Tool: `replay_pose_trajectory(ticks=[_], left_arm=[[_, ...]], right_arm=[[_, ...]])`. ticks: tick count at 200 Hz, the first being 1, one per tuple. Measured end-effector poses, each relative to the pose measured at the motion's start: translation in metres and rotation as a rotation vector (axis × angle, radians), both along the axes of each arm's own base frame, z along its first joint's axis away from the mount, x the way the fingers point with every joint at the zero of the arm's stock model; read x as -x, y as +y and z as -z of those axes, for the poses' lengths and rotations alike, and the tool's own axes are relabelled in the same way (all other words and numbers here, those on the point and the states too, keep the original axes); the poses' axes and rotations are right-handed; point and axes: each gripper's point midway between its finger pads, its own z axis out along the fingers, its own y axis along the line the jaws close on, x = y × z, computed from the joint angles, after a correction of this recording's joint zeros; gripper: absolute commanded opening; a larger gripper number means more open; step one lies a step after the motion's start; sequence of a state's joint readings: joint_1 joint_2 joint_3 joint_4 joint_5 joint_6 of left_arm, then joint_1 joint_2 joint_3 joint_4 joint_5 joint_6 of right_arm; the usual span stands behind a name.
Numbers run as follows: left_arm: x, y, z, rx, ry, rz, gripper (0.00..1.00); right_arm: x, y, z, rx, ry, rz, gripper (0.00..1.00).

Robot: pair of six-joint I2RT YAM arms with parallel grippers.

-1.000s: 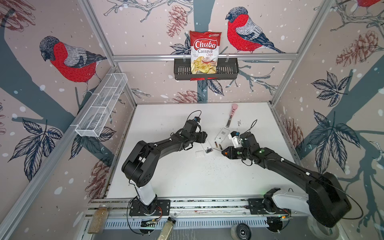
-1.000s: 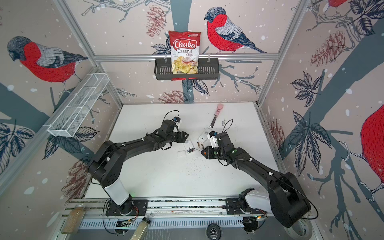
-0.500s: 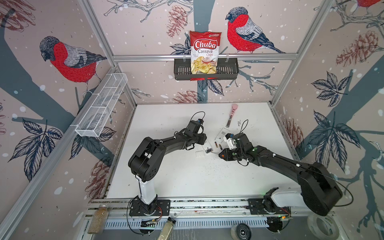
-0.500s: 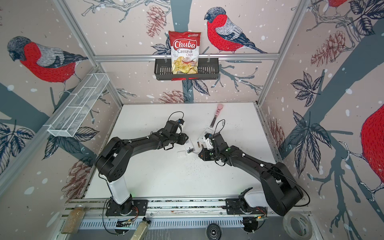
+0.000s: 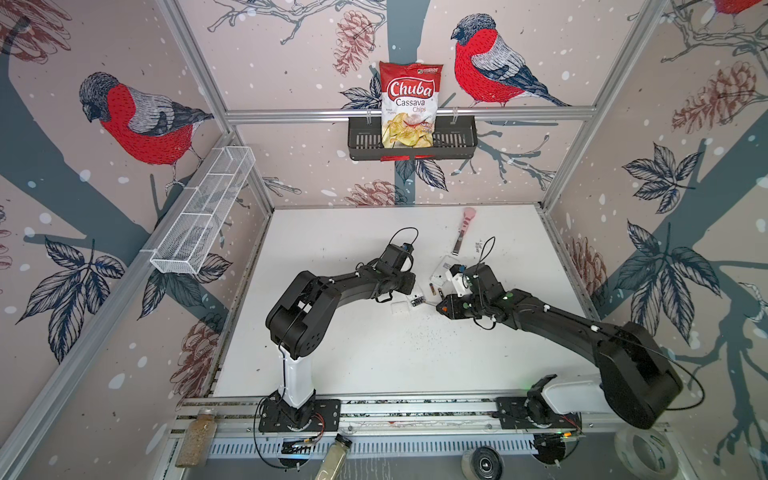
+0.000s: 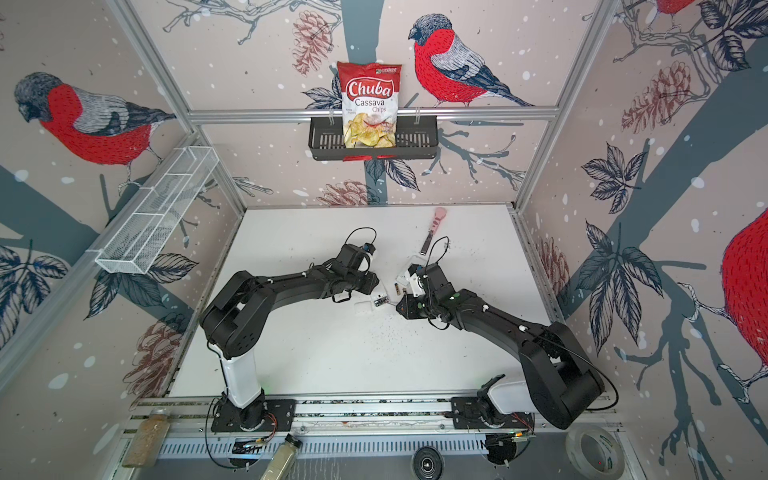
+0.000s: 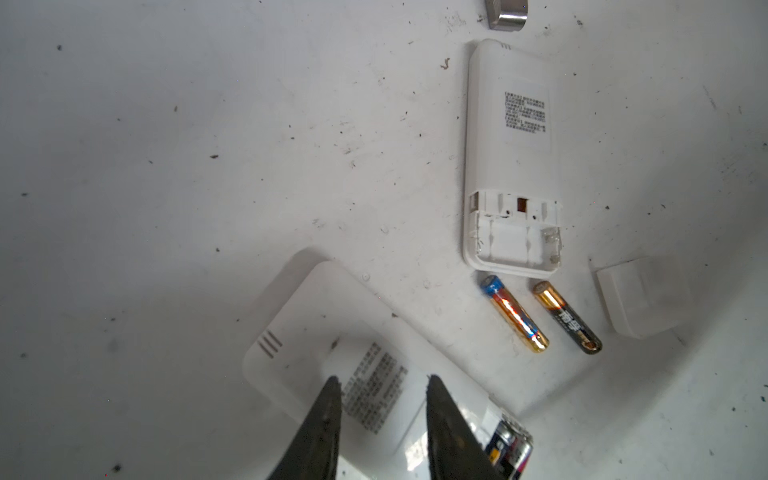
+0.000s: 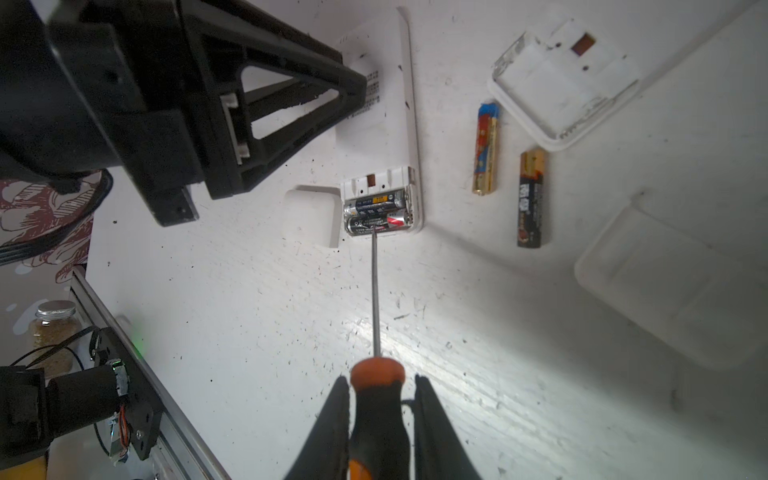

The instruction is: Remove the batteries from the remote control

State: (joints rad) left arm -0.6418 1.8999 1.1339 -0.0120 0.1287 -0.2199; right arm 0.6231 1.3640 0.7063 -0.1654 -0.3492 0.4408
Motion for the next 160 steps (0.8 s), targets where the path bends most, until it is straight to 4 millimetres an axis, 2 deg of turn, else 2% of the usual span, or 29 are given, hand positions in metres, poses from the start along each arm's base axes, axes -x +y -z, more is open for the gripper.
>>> replay_pose_trajectory(ticks=[40, 160], left_arm=[[-0.0011, -0.0009, 0.0076, -0.016, 0.005, 0.006, 0.34], [-0.0096, -0.0046, 0.0093, -0.003, -0.033, -0.004, 0.32]], right_arm=[[-0.0012, 0.0011, 0.0015, 0.004, 0.005, -0.001, 0.07], [0.0055, 0.0061, 0.0064, 0.017, 0.021, -0.024, 0.07]])
